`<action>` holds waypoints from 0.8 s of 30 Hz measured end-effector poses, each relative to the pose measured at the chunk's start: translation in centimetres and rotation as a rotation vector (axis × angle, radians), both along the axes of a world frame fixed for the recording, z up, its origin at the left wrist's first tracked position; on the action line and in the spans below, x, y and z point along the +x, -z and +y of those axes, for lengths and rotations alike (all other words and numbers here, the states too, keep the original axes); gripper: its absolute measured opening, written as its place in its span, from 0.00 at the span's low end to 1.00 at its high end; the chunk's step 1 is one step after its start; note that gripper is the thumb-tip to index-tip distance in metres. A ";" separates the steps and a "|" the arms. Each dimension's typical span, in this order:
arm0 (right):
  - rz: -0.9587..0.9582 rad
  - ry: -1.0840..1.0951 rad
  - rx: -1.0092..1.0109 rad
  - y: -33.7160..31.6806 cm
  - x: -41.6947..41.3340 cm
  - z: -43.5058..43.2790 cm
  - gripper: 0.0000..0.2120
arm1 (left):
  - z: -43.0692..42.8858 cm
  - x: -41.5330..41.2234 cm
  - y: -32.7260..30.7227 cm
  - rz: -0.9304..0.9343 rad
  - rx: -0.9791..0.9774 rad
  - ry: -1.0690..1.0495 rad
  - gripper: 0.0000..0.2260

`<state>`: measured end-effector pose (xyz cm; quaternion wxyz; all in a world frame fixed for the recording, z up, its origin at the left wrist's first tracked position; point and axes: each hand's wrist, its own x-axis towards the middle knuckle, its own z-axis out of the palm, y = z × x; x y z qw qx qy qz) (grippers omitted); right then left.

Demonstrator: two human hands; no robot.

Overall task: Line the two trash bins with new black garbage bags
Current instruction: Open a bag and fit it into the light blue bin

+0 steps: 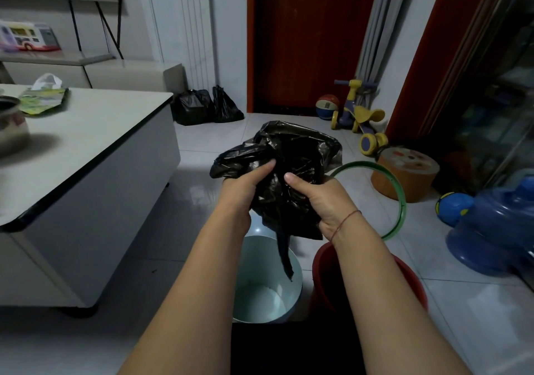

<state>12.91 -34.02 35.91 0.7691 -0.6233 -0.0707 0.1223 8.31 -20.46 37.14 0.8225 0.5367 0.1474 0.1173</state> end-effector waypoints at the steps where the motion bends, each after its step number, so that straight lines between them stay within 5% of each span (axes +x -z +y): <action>1: 0.015 -0.034 -0.010 0.0 0.0 -0.1 0.13 | 0.1 0.1 0.0 0.008 -0.042 -0.036 0.13; 6: 0.122 -0.121 -0.038 0.0 -0.2 -0.1 0.14 | 0.1 0.4 0.1 0.009 -0.172 -0.129 0.11; 15: 0.396 -0.129 0.373 0.3 0.6 -2.0 0.10 | 1.8 0.6 0.7 0.087 -0.383 -0.410 0.16; 24: 0.472 0.121 0.478 0.2 1.2 -1.7 0.13 | 0.1 -0.1 0.1 0.144 -0.220 0.024 0.14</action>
